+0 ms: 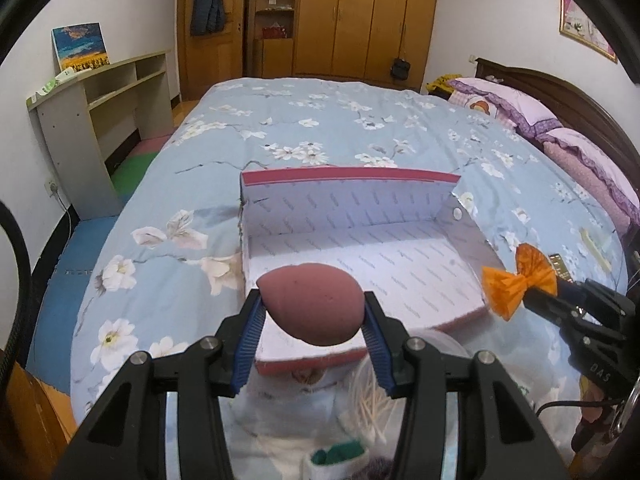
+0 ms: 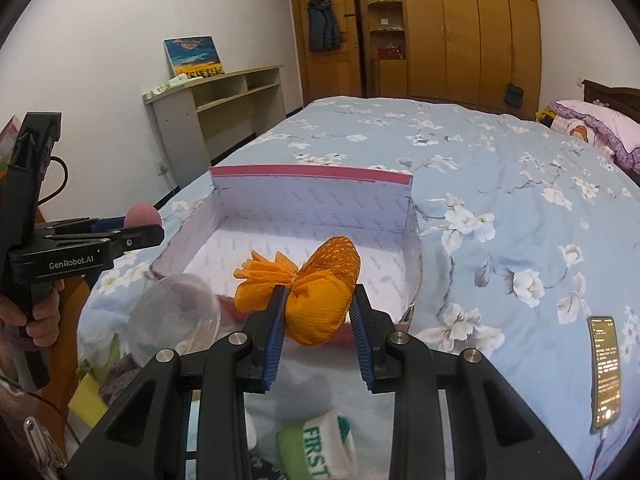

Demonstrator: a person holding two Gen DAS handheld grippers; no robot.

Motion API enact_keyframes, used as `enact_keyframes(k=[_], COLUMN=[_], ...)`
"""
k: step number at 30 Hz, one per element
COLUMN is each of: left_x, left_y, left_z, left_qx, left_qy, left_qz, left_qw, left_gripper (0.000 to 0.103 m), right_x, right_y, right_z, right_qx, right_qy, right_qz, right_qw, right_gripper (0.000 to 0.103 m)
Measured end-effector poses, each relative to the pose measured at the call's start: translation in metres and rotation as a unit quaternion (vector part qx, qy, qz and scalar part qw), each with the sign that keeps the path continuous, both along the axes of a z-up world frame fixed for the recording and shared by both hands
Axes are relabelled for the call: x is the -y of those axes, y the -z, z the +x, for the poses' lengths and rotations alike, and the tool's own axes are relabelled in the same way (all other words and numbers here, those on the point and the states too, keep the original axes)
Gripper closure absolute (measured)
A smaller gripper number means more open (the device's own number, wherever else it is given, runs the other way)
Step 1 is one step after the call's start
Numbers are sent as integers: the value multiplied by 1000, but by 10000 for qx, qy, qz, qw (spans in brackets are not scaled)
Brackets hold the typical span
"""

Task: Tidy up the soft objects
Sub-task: 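Carry the pink sponge and orange bow in both tools over the pink box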

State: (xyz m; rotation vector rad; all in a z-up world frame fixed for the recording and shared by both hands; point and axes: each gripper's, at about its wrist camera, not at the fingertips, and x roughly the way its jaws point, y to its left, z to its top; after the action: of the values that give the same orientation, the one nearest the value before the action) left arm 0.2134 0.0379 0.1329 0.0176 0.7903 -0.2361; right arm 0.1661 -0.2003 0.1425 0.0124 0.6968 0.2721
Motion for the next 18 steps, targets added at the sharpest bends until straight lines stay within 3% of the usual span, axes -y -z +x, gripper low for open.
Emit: enact_keyframes(k=[18], left_x=[13], left_y=[33], left_z=[36], left_qx=[-432], left_qy=[76], left_qz=[38], left_qw=[9990], left_gripper=[52], right_x=[6], right_y=[22], right_z=[28], right_qx=[-200], right_qy=[151], right_qz=[-207], right_qw=[9995], right_gripper=[71])
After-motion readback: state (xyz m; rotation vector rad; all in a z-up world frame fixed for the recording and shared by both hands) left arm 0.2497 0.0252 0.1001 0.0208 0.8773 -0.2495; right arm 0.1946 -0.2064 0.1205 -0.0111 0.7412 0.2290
